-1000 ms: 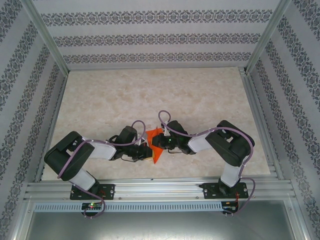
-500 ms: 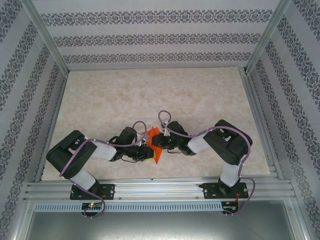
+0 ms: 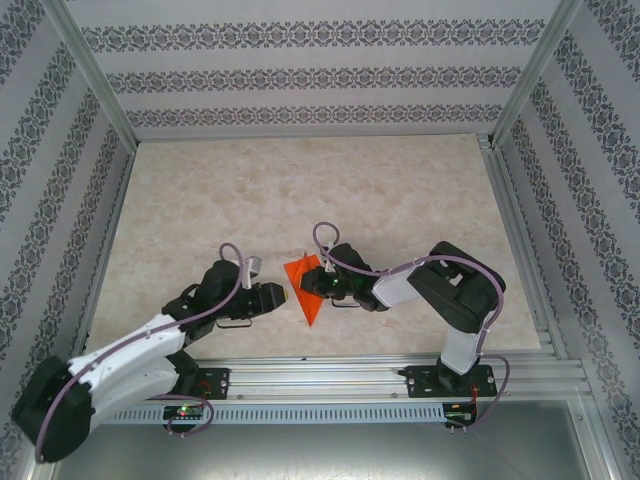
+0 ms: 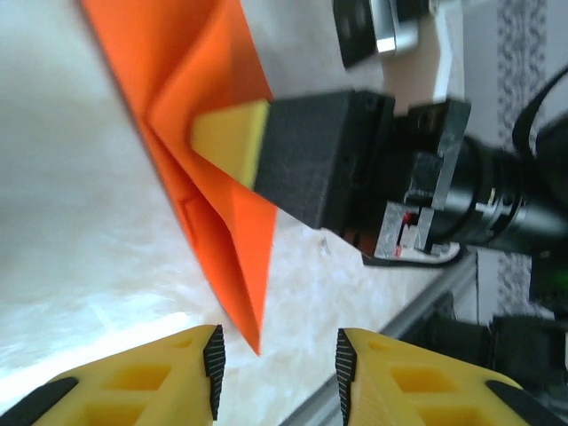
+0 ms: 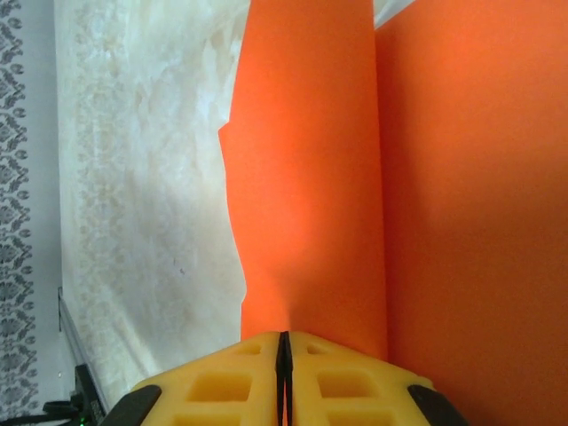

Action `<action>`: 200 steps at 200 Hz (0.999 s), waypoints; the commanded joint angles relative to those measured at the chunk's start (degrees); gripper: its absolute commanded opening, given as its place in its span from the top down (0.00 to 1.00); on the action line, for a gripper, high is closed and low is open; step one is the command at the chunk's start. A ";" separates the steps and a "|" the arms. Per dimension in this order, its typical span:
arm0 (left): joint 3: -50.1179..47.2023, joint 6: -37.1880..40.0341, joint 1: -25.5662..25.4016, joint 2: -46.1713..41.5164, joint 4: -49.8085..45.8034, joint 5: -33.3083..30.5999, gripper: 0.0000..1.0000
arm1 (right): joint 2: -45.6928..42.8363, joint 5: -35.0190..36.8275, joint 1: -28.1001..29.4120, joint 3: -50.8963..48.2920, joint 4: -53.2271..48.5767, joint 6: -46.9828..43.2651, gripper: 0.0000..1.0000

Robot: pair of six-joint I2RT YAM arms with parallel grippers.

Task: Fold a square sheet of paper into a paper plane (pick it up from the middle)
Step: Fourth fold the wing at the center of the table.

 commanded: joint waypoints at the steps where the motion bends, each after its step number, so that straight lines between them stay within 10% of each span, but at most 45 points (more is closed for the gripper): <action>1: -1.06 -3.63 1.85 -4.38 -12.97 -8.47 0.59 | 2.65 7.77 2.08 -2.74 -15.10 3.74 0.88; 92: 8.41 4.07 3.11 13.22 -6.40 6.84 0.58 | -1.29 27.69 12.83 0.76 -25.81 21.31 0.88; 200: 8.62 0.91 -0.47 28.10 4.69 11.44 0.64 | -2.28 26.67 12.97 -1.21 -20.72 21.20 0.87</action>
